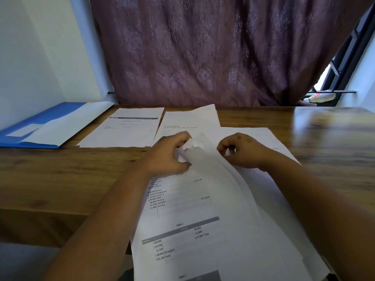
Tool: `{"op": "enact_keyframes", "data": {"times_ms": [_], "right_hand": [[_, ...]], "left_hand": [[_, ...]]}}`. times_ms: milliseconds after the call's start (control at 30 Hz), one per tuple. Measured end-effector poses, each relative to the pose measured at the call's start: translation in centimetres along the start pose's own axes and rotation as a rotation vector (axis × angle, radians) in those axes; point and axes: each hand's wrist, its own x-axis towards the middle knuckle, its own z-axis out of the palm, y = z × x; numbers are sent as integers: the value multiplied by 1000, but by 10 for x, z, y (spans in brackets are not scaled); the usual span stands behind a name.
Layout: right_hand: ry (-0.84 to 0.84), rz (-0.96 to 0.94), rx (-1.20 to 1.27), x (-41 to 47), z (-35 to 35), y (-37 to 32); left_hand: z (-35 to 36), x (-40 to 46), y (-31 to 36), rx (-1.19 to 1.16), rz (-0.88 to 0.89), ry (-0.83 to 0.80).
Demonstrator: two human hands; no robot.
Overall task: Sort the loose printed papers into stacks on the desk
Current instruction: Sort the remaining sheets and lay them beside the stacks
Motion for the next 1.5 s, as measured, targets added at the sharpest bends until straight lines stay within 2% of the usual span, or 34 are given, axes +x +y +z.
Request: {"op": "enact_keyframes", "data": {"times_ms": [100,200,300,367,433,567,700,800,900,1133,1233,1300,1500], "right_hand": [[-28,-73,227,-6,-7,-4],[-153,-116,415,-11,-17,-4],[-135,-52,525,-9,-22,1],[5,36,500,-4,-20,8],[82,56,331,0,-18,15],[2,152,185,1,-13,15],[0,186,312,1,-13,12],[32,100,422,-2,-18,8],[-12,-1,451,-5,-20,4],[-74,-119,592,-10,-21,-3],[39,4,760,-5,-25,3],[110,79,761,-1,-27,10],[-132,242,683,0,-17,11]], "left_hand": [[0,-1,2,-4,-44,9],[0,3,-2,-64,-103,-8],[-3,4,-4,101,-14,16],[-5,5,-5,110,80,38],[-7,4,-6,39,140,37],[-5,5,-11,-18,155,4],[-3,5,-11,-26,75,-10],[-2,3,-8,-36,19,31],[-2,4,-8,-96,-18,13],[-4,3,-5,-11,9,-16],[-6,2,-6,-91,23,-31],[-6,1,-6,-66,45,-12],[-7,0,-4,-90,40,6]]}}
